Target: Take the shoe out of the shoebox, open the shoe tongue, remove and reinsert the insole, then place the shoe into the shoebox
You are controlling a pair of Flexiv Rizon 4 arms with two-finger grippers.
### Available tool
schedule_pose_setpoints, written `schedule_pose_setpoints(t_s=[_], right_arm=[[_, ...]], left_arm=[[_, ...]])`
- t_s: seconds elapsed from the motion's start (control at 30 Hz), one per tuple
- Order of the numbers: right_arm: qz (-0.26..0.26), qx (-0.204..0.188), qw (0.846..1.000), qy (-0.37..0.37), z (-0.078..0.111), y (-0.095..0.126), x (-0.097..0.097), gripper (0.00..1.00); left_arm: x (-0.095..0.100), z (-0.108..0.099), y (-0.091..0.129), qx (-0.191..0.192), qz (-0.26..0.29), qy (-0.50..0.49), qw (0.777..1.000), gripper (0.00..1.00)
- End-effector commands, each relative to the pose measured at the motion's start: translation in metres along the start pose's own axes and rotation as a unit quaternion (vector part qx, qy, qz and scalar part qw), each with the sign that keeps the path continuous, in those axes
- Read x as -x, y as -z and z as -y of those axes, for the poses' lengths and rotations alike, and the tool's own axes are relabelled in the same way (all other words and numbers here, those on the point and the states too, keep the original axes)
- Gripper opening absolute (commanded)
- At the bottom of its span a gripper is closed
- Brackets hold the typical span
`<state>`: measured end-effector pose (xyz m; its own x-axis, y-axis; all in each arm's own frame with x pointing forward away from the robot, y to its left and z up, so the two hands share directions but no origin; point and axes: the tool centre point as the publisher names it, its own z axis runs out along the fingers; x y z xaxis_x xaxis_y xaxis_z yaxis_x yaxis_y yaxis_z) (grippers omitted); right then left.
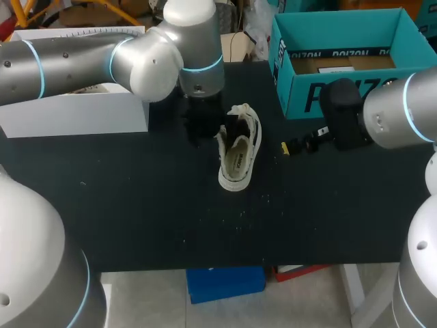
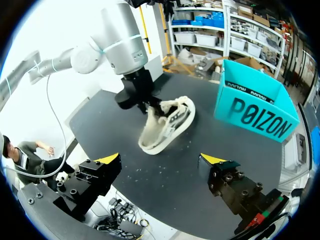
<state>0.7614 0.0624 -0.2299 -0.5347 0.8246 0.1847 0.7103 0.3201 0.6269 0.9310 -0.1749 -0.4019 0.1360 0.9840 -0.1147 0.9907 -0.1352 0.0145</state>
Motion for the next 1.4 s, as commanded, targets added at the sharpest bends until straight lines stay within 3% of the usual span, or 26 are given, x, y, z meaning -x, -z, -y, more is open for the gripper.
schedule_pose_setpoints(t_s=[0.03,0.07,0.2,0.23,1.4], right_arm=[[0.001,-0.001,1.000,0.000,-0.001,-0.001,-0.001,1.00],[0.001,-0.001,1.000,0.000,-0.001,-0.001,-0.001,1.00],[0.001,-0.001,1.000,0.000,-0.001,-0.001,-0.001,1.00],[0.001,-0.001,1.000,0.000,-0.001,-0.001,-0.001,1.00],[0.001,-0.001,1.000,0.000,-0.001,-0.001,-0.001,1.00]], left_arm=[[0.008,-0.013,-0.016,-0.005,-0.013,-0.006,1.000,0.83],[0.008,-0.014,-0.017,-0.005,-0.013,-0.007,1.000,0.78],[0.010,-0.018,-0.021,0.002,-0.013,-0.011,1.000,0.12],[0.010,-0.018,-0.021,0.002,-0.013,-0.012,1.000,0.00],[0.009,-0.017,-0.026,-0.006,-0.009,-0.007,1.000,0.00]])
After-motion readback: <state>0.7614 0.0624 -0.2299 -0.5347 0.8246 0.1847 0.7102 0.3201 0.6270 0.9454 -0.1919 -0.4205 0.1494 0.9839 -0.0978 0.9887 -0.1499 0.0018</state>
